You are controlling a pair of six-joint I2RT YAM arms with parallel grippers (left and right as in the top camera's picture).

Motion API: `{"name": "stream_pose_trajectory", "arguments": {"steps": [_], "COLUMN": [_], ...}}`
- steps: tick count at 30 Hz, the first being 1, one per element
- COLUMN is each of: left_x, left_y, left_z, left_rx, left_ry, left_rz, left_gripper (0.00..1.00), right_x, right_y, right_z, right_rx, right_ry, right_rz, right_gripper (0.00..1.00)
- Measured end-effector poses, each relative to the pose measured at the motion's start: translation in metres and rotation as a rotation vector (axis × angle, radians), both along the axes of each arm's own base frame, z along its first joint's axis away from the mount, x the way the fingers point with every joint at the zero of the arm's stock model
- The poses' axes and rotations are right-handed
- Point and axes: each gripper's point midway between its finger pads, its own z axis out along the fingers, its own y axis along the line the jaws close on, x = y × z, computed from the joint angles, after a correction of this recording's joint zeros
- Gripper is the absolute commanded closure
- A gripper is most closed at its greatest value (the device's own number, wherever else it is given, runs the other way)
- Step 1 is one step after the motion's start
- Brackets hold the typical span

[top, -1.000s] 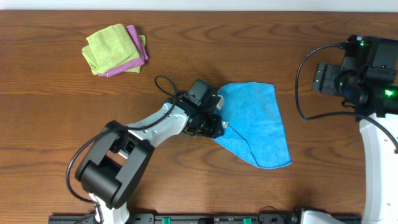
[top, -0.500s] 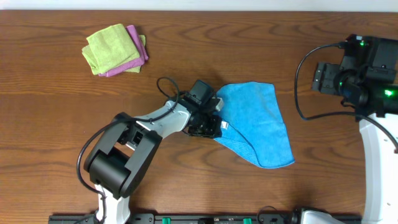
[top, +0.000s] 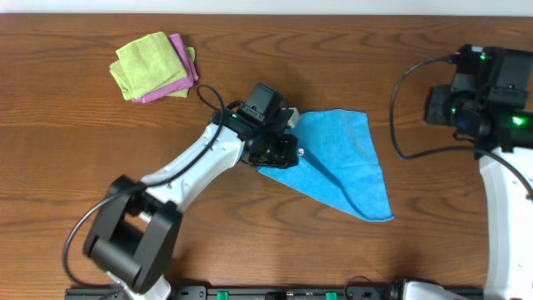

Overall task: Fold the cloth
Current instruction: 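Grasp the top edge with the right gripper and pull corners apart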

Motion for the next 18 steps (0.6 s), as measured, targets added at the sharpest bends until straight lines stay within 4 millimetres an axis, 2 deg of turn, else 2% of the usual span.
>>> {"name": "stream_pose_trajectory", "arguments": {"steps": [3, 5, 11, 16, 18], "left_x": [-0.010, -0.017, -0.029, -0.034, -0.036], "left_y": [-0.007, -0.010, -0.018, -0.011, -0.007], "left_z": [0.005, 0.003, 0.001, -0.005, -0.008], "left_rx": [0.000, 0.015, 0.033, 0.078, 0.103], "left_ry": [-0.007, 0.001, -0.007, 0.012, 0.022], "left_rz": [-0.027, -0.043, -0.078, -0.073, -0.068], "left_gripper": [0.94, 0.94, 0.94, 0.94, 0.94], "right_x": [0.017, 0.023, 0.015, 0.013, 0.014], "right_y": [0.017, 0.031, 0.078, 0.117, 0.129], "right_z": [-0.027, -0.061, -0.149, -0.183, -0.186], "right_rx": [0.076, 0.132, 0.245, 0.272, 0.271], "right_ry": [0.018, 0.087, 0.316, 0.391, 0.388], "right_rz": [0.067, 0.110, 0.218, 0.312, 0.343], "right_gripper": [0.98, 0.99, 0.99, 0.98, 0.99]}}
